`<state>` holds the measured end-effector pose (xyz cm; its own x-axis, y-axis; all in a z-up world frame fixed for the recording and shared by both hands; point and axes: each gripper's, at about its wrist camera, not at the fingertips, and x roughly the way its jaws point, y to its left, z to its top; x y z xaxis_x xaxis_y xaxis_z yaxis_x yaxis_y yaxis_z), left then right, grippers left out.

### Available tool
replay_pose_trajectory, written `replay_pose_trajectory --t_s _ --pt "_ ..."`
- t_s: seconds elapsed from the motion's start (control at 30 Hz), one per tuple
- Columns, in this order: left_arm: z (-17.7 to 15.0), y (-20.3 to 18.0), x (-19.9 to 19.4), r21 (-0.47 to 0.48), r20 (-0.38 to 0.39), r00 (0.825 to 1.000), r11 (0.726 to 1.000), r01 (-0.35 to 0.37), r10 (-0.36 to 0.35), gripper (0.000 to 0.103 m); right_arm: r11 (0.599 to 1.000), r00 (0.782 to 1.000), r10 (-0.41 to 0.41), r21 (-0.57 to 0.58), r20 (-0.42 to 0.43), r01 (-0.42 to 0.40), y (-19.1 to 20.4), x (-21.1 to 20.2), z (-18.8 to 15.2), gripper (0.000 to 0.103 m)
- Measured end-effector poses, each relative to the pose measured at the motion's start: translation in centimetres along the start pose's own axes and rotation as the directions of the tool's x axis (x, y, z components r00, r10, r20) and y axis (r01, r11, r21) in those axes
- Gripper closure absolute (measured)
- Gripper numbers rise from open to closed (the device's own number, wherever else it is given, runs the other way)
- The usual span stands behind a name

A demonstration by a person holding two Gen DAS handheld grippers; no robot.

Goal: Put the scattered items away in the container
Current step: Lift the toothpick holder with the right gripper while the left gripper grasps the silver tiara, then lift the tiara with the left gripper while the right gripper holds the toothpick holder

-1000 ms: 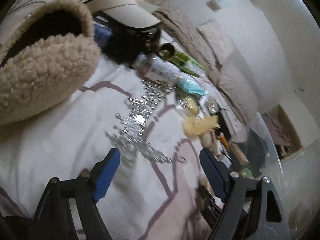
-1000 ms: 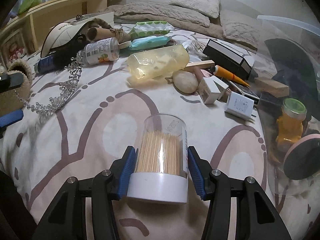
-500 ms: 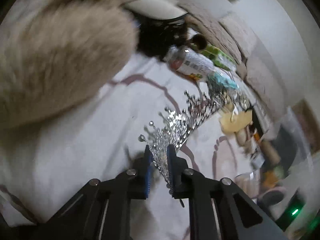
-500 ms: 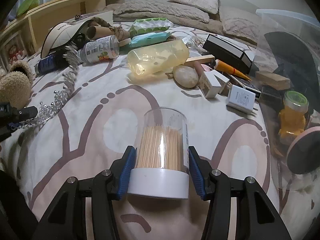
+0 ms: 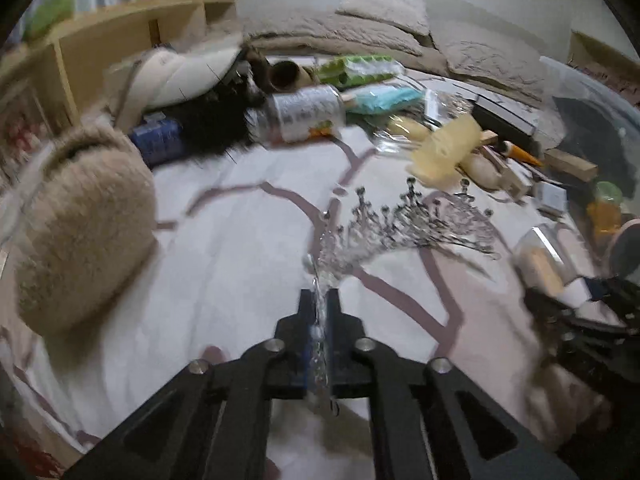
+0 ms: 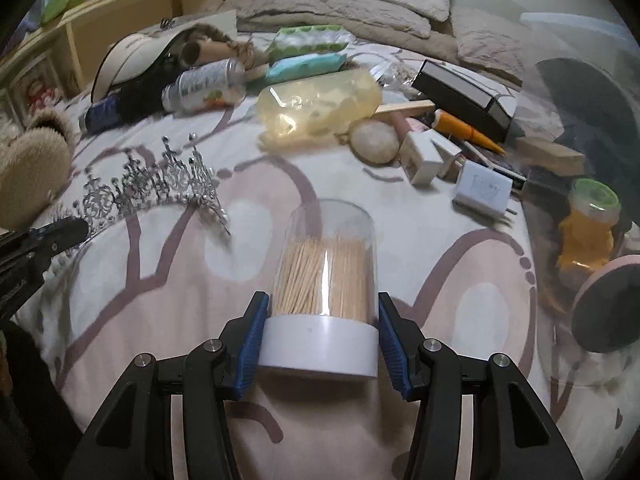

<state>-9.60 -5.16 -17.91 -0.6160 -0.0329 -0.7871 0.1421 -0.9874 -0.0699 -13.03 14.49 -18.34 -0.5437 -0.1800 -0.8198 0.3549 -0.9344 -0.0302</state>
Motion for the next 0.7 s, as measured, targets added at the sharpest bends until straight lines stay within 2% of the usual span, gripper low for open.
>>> replay_pose_trajectory --t_s 0.03,0.07,0.3,0.4,0.5,0.57,0.6,0.63,0.7 --pt "-0.1 0.0 -0.1 -0.017 -0.004 1.0 1.0 0.014 -0.014 0.026 1.0 1.0 -0.001 -0.002 0.0 0.001 0.1 0.0 0.0 0.05" --pt "-0.1 0.0 -0.4 -0.028 0.007 1.0 0.999 0.02 -0.02 0.016 1.0 1.0 0.003 0.0 0.0 -0.003 0.0 0.0 0.1 0.05" --pt "1.8 0.5 -2.3 -0.032 0.061 0.996 0.997 0.074 -0.071 0.016 0.993 0.996 0.087 0.078 -0.004 -0.087 -1.1 0.0 0.0 0.05" --pt "3.3 0.5 -2.7 0.023 0.08 0.992 0.995 0.098 -0.1 0.016 0.985 0.991 0.13 0.111 0.013 -0.131 -1.7 -0.6 -0.2 0.05" --pt "4.8 -0.5 -2.2 0.136 0.057 0.992 0.985 0.106 -0.114 0.014 0.983 0.99 0.142 0.111 0.023 -0.144 -1.7 -1.1 -0.5 0.047" --pt "5.6 -1.6 -1.5 0.227 0.026 0.996 0.971 0.077 -0.086 0.006 0.983 0.988 0.149 0.107 0.031 -0.151 -1.6 -1.4 -0.6 0.029" --pt "5.7 -1.9 -1.2 0.261 0.016 0.997 0.963 0.072 -0.079 0.006 0.983 0.988 0.15 0.102 0.033 -0.152 -1.5 -1.5 -0.6 0.015" --pt "6.0 -2.5 -0.8 0.302 -0.001 0.997 0.951 0.068 -0.072 0.006 0.983 0.988 0.153 0.093 0.034 -0.156 -1.3 -1.7 -0.6 0.005" --pt "6.2 -3.2 0.1 0.361 -0.03 0.998 0.93 0.064 -0.057 0.006 0.984 0.986 0.159 0.08 0.042 -0.162 -1.1 -2.1 -0.8 0.003"
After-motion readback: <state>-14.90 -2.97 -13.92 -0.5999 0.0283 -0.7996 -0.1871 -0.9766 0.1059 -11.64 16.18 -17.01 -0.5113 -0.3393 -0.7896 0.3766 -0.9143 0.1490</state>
